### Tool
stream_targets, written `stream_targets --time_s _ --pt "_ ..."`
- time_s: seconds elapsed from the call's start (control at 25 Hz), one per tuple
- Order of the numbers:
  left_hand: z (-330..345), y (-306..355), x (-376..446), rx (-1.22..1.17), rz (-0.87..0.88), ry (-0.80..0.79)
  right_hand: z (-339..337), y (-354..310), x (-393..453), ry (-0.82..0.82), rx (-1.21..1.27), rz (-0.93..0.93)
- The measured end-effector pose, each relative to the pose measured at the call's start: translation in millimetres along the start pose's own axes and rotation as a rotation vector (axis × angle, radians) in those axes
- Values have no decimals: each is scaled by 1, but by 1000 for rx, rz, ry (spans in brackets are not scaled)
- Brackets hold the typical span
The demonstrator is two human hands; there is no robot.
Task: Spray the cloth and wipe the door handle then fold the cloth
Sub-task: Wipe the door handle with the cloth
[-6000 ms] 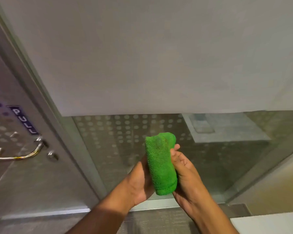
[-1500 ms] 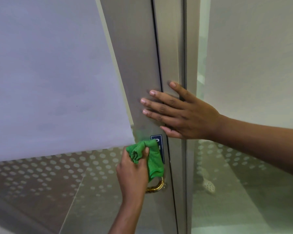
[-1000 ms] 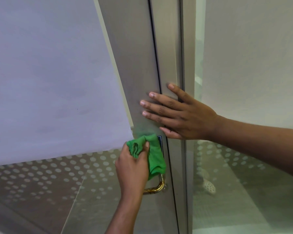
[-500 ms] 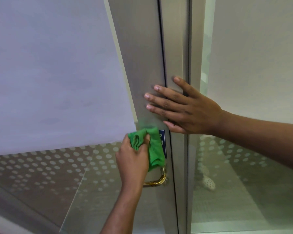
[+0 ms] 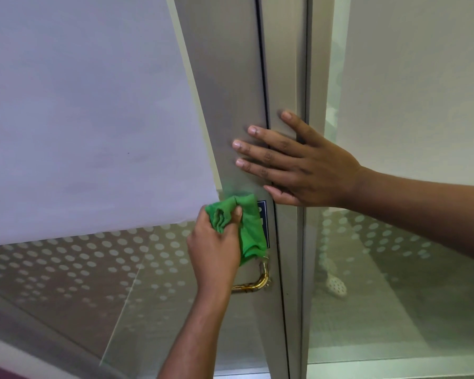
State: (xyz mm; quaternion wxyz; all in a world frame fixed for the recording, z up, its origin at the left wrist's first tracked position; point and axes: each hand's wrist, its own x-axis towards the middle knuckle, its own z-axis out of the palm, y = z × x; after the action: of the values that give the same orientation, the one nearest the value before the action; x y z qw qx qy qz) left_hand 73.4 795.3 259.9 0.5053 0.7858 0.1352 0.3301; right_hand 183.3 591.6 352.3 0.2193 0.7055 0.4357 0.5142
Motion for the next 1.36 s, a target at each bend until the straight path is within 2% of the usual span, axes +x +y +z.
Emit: stream_targets --time_s 0.24,0.52,0.72,1.0,1.2,1.36 --pt "5 -27 -22 106 -49 -35 1 -2 -1 0 11 2" --pt "4 -3 -4 85 65 24 2 1 1 20 3 -2" --pt "6 -47 -29 171 -64 -34 2 -1 0 11 2 -2" --pt "4 -23 -6 105 -3 5 1 0 1 34 -4 -6" --pt "7 -54 -29 228 -73 -80 2 -2 1 42 -6 5" --pt "5 -39 -22 209 -100 -109 3 -2 1 45 -2 4"
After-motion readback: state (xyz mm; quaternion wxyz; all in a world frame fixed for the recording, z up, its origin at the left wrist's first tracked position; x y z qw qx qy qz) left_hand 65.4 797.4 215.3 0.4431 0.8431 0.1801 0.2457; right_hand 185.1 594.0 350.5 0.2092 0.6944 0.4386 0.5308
